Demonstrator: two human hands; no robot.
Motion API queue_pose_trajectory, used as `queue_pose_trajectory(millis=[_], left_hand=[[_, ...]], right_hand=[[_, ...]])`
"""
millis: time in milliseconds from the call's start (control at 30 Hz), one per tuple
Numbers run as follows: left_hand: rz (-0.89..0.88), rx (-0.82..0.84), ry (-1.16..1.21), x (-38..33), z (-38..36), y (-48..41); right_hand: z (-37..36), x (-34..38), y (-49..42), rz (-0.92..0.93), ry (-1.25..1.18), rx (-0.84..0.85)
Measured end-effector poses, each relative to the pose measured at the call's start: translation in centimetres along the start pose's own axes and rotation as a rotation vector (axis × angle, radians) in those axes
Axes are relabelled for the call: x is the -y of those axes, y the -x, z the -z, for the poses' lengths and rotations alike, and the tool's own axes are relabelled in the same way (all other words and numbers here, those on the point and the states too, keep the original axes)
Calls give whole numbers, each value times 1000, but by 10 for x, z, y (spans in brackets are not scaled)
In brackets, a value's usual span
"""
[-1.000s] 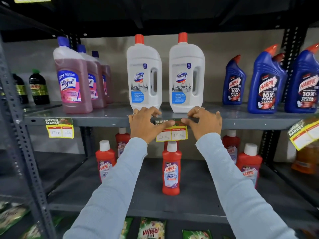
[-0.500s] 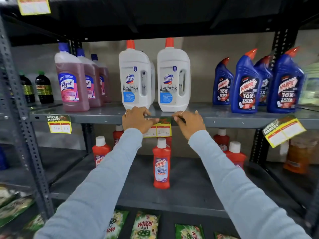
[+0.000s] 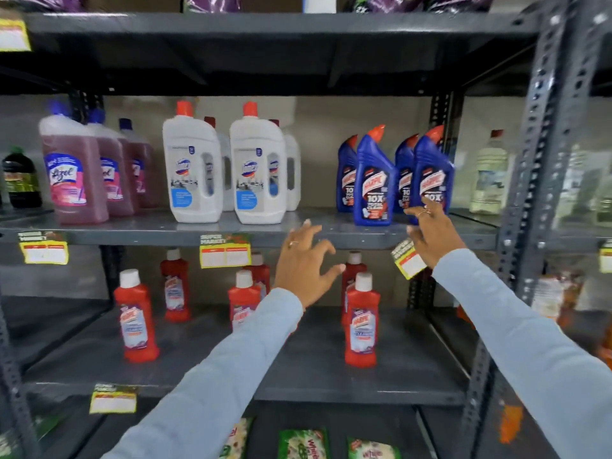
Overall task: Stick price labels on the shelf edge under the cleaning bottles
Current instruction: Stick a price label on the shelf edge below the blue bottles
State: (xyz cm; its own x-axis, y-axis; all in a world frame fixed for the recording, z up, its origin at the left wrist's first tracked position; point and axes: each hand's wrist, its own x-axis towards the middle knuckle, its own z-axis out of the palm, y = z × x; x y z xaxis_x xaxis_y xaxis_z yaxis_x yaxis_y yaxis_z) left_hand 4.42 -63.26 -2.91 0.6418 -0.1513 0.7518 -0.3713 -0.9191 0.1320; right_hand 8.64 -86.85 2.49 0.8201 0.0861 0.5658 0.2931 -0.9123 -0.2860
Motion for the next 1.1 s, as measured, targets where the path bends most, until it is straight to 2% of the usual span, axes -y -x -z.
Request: queue_pose_trajectory(millis=[133, 267, 400, 600, 767, 900, 1000, 1100], left_hand=[[21, 124, 44, -44, -32, -34], [89, 237, 64, -64, -66, -59], [164, 237, -7, -84, -89, -72], [219, 152, -10, -99, -95, -78], [245, 143, 64, -96, -97, -80], [188, 187, 14, -93, -95, -73], [100, 171, -180, -90, -99, -63], [100, 131, -261, -95, -106, -60]], right_hand=[[13, -28, -20, 17, 108, 154], [14, -40, -33, 34, 80, 190], [12, -51, -40, 62, 120, 205], [15, -53, -46, 110, 153, 270], [17, -65, -46, 160, 62, 268], [9, -88, -44, 220, -69, 308], [-11, -96, -25, 281, 133, 234], [-29, -102, -9, 383, 362, 100]])
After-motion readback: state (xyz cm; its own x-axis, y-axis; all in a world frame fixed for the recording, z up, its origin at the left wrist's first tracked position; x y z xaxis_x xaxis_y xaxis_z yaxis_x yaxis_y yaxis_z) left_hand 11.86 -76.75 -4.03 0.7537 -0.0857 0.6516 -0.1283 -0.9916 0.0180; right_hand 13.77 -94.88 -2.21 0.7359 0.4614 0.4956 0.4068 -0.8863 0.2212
